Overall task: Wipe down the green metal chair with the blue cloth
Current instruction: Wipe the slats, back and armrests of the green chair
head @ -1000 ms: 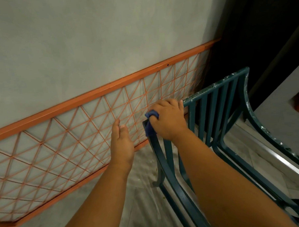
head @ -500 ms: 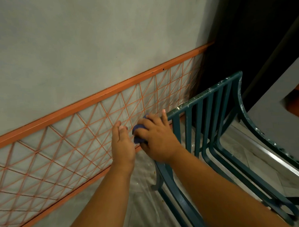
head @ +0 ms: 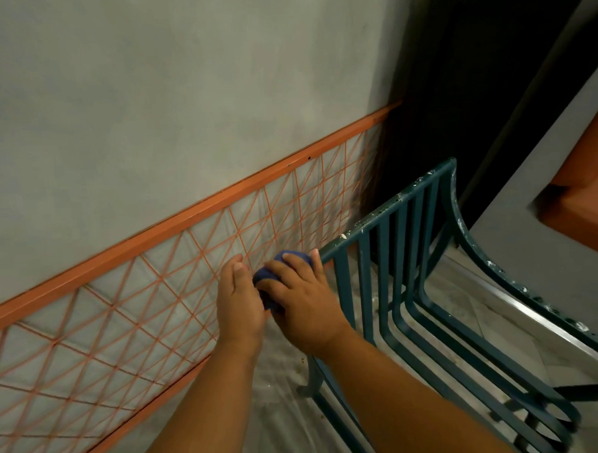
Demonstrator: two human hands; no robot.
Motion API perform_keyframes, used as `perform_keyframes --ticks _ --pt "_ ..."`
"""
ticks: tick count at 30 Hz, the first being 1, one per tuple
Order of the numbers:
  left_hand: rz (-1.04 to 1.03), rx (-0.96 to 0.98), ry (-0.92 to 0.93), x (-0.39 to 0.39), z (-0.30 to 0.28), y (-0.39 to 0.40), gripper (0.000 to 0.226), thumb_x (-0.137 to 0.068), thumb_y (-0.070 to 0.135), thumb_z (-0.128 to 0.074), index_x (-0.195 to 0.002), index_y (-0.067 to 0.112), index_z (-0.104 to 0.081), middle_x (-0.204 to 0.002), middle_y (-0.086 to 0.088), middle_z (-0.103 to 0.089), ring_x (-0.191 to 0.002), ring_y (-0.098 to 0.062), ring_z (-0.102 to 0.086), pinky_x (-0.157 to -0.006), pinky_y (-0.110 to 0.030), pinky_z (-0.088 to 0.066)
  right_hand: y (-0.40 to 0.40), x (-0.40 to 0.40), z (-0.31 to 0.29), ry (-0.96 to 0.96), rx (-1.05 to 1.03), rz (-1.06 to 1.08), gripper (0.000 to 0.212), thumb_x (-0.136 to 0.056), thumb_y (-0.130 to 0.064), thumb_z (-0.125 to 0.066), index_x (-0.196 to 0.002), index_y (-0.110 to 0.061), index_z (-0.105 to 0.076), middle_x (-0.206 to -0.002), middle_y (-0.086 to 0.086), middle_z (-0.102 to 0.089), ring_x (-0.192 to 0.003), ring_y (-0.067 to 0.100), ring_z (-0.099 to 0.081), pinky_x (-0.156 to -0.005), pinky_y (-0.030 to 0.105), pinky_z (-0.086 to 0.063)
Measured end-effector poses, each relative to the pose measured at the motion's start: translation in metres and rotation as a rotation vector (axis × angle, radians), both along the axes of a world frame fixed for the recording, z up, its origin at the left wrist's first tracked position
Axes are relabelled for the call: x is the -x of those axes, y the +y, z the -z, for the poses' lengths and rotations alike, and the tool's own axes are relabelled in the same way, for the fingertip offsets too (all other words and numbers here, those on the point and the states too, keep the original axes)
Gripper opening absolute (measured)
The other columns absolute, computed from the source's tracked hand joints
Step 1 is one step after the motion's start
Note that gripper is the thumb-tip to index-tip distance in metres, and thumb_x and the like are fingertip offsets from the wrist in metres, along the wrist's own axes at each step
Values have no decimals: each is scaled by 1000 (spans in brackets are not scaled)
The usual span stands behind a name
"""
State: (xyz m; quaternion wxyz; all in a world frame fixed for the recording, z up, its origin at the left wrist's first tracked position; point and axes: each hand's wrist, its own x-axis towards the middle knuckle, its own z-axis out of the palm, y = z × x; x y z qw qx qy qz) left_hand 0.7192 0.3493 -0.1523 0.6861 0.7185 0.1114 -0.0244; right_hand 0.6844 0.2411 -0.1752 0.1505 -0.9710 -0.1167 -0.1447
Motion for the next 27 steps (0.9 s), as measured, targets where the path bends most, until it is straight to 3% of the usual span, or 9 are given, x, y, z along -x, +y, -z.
perform_keyframes --ticks 3,5,8,10,14,17,20,24,27 --pt "41 -49 -58 -1 -5 0 37 -101 32 -31 -133 24 -47 -132 1 -52 -123 -14 -47 -106 -38 -38 -17 9 12 -37 -60 -108 44 -82 -25 -58 -125 -30 -55 -148 0 -42 -143 25 -23 -118 52 -3" --pt "58 -59 -93 -1 -5 0 35 -101 34 -29 -129 26 -49 -129 3 -53 -121 -12 -47 -104 -34 -37 -32 3 11 -32 -151 -34 45 -84 -22 -50 -128 -29 -55 -149 0 -42 -143 24 -24 -118 52 -8" --pt "69 -89 -91 -1 0 -4 42 -99 40 -29 -135 27 -45 -137 1 -50 -126 -13 -45 -109 -41 -35 -28 -9 -7 58 -291 181 51 -80 -23 -36 -125 -24 -61 -146 3 -46 -142 28 -27 -117 56 -9" --pt "44 -90 -96 -2 2 -9 42 -98 40 -31 -135 28 -46 -137 1 -51 -126 -13 -46 -109 -43 -35 -18 -7 -10 71 -280 129 55 -79 -30 -30 -124 -22 -62 -143 4 -49 -141 29 -28 -118 53 -5" --pt "17 -104 -113 -5 -1 -18 43 -97 42 -31 -134 28 -47 -136 3 -51 -125 -12 -47 -109 -41 -36 -44 8 9 19 -155 -79 49 -83 -12 -50 -130 -25 -56 -147 3 -45 -143 26 -25 -118 45 -4" --pt "7 -115 -128 -4 -3 -21 42 -100 37 -30 -136 24 -46 -136 2 -51 -125 -14 -47 -107 -38 -37 -71 -8 1 14 -190 89 48 -83 -6 -54 -128 -23 -58 -146 3 -46 -143 27 -26 -119 51 -8" --pt "-21 -100 -116 -1 -3 -24 43 -101 36 -29 -138 22 -45 -138 -1 -50 -126 -16 -46 -107 -39 -36 -60 -23 -18 92 -150 187 48 -84 -4 -56 -129 -21 -57 -145 3 -46 -144 27 -22 -119 45 -1" --pt "-55 -97 -125 -4 -2 -31 43 -99 39 -31 -136 23 -47 -137 -3 -51 -126 -16 -47 -108 -44 -37 -37 -7 -9 63 -198 -36 42 -84 -15 -44 -120 -19 -64 -135 6 -57 -136 33 -38 -116 48 -10" --pt "-48 -140 -148 -7 -4 -35 45 -96 44 -32 -136 28 -46 -139 1 -49 -128 -12 -45 -110 -42 -35 -62 -3 -1 56 -215 -144 47 -78 -4 -57 -122 -18 -63 -138 7 -54 -137 33 -37 -116 43 -12"
